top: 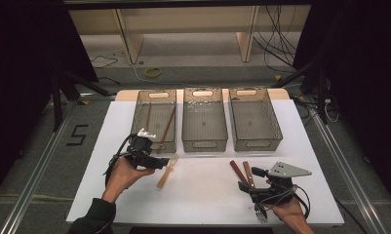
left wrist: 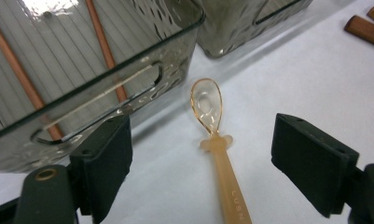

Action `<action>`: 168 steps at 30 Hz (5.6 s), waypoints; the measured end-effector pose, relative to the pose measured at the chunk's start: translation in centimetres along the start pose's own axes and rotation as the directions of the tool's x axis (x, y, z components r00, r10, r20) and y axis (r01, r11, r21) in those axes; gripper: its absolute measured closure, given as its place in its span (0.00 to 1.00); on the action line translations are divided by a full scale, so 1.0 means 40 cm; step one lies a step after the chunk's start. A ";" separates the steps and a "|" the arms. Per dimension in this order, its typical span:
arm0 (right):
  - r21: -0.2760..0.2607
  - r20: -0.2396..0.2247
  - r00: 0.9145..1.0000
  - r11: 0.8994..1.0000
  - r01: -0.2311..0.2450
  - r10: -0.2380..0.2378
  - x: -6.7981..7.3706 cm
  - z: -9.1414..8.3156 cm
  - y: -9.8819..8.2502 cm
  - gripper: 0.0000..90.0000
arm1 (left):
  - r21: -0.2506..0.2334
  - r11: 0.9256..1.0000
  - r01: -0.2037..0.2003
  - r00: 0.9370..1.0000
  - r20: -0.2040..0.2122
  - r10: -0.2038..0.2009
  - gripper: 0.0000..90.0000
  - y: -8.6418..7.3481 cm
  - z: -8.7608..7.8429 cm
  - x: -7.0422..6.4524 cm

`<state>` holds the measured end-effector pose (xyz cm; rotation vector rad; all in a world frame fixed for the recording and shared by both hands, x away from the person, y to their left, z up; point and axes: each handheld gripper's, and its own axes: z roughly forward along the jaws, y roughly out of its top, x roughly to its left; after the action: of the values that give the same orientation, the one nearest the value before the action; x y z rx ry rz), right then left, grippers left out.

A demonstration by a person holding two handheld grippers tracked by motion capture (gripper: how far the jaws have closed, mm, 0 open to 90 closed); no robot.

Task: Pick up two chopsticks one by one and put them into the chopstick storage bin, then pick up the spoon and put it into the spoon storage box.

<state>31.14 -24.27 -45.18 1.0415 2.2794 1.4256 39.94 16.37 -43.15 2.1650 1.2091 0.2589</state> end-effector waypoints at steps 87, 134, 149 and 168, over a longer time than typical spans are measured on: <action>0.003 0.008 1.000 1.000 0.016 -0.016 0.011 -0.002 0.004 0.28 | 0.160 0.978 -0.132 0.991 0.009 0.132 0.83 -0.077 0.071 -0.059; 0.002 0.009 1.000 1.000 0.009 -0.009 0.007 -0.001 0.002 0.28 | -0.097 0.984 -0.149 0.982 0.100 0.158 0.83 0.114 0.017 -0.097; 0.003 0.005 1.000 1.000 0.007 -0.007 0.007 -0.001 0.002 0.28 | -0.148 0.984 -0.101 0.989 0.094 0.116 0.83 0.194 0.039 -0.076; 0.006 0.000 1.000 1.000 0.007 -0.007 0.004 0.000 0.001 0.28 | -0.168 0.983 -0.071 0.994 0.066 0.084 0.83 0.277 0.076 -0.048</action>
<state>31.04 -24.14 -45.12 1.0345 2.2865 1.4167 47.93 9.32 -38.46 2.0616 1.0269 0.2994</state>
